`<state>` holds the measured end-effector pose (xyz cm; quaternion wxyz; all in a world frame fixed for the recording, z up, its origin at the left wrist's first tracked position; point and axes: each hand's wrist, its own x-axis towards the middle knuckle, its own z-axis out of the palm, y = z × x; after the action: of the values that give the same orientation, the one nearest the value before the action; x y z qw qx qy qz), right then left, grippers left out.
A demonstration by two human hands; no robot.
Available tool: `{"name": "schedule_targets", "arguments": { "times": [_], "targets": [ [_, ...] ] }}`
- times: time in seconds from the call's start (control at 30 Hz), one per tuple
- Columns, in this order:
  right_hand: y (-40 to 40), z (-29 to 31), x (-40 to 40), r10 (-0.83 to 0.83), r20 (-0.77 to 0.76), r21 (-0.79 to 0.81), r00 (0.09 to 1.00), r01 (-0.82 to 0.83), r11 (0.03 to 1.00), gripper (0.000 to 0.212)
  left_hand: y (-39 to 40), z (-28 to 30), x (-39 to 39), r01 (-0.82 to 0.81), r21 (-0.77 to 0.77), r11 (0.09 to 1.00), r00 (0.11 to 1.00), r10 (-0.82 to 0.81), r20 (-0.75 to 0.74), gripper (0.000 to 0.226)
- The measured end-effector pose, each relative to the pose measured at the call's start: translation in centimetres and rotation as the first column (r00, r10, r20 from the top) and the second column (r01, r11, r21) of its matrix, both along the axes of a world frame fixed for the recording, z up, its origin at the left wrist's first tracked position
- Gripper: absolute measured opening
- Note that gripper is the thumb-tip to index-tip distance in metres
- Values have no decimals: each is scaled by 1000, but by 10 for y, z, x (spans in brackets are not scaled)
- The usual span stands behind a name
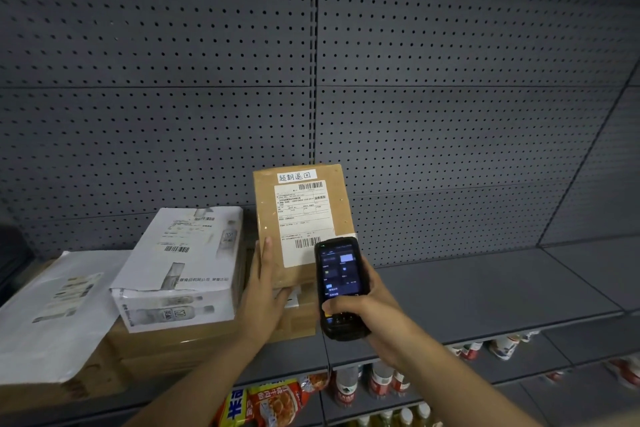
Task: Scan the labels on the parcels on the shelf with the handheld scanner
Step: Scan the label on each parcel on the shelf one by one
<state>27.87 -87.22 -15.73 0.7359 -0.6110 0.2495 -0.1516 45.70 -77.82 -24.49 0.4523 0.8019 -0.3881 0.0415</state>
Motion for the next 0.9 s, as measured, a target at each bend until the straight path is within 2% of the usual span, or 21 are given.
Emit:
{"name": "schedule_targets", "arguments": {
  "times": [0.23,0.43,0.73,0.9],
  "targets": [
    [-33,-19,-14,-221,0,-185,975,217,959,87,-33,-10,-21,106,70,992,993,-101,-64,105],
    [-88,-48,-31,-348,12,-156,938,345,925,96,-78,-26,-40,168,143,975,983,-154,-105,108],
    [-198,-84,-52,-316,-129,-117,940,303,946,101,-169,-58,-72,151,281,948,965,-80,-250,112],
    [-246,-102,-44,-287,-192,-96,938,273,957,104,-208,-75,-79,144,307,941,944,-38,-327,108]
  ]
}}
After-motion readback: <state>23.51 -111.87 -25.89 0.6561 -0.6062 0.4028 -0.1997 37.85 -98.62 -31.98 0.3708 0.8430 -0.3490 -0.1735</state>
